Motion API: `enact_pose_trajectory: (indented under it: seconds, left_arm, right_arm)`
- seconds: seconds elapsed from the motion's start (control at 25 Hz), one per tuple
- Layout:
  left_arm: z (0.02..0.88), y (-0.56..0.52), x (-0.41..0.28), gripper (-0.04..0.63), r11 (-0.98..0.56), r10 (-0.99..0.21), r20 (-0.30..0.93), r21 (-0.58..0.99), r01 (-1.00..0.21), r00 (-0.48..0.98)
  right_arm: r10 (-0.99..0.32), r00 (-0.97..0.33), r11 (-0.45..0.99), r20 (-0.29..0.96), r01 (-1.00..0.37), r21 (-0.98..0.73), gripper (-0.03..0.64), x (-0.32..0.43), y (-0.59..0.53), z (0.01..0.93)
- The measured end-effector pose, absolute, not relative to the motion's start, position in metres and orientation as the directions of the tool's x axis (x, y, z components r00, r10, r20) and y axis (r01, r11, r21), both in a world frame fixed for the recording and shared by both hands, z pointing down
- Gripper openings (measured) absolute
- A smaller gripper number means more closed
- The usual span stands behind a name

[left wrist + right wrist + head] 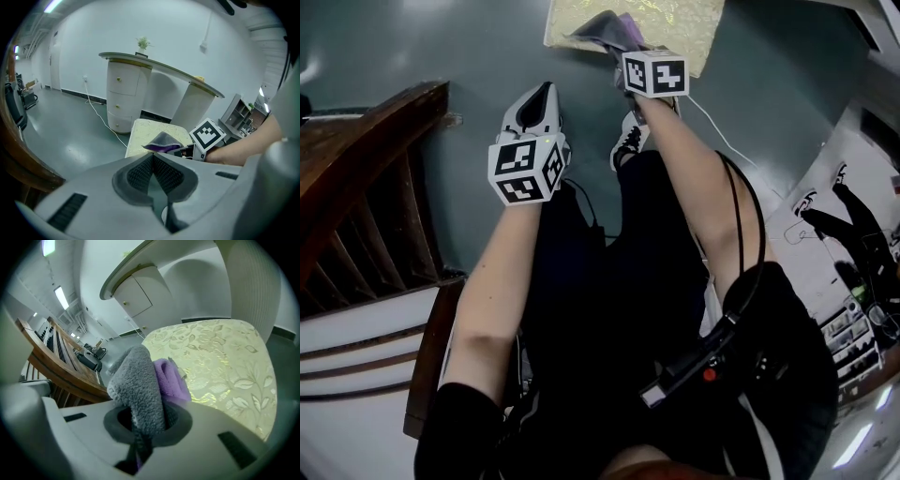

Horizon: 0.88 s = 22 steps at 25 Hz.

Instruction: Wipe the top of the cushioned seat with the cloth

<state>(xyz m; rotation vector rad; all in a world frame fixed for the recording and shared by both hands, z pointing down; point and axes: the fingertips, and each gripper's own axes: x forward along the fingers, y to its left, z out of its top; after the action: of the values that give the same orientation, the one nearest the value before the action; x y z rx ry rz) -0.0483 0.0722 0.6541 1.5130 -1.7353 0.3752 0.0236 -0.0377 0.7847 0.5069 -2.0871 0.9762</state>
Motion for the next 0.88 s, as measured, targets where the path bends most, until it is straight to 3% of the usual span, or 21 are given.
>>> enact_pose_trajectory:
  seconds: [0.88]
  left_arm:
    - [0.647,0.031,0.049,0.005,0.069,-0.698,0.697,0.295,-0.953,0.165]
  right_arm:
    - [-0.116,-0.55,0.496,0.827,-0.754,-0.431,0.027,0.175,-0.082,0.787]
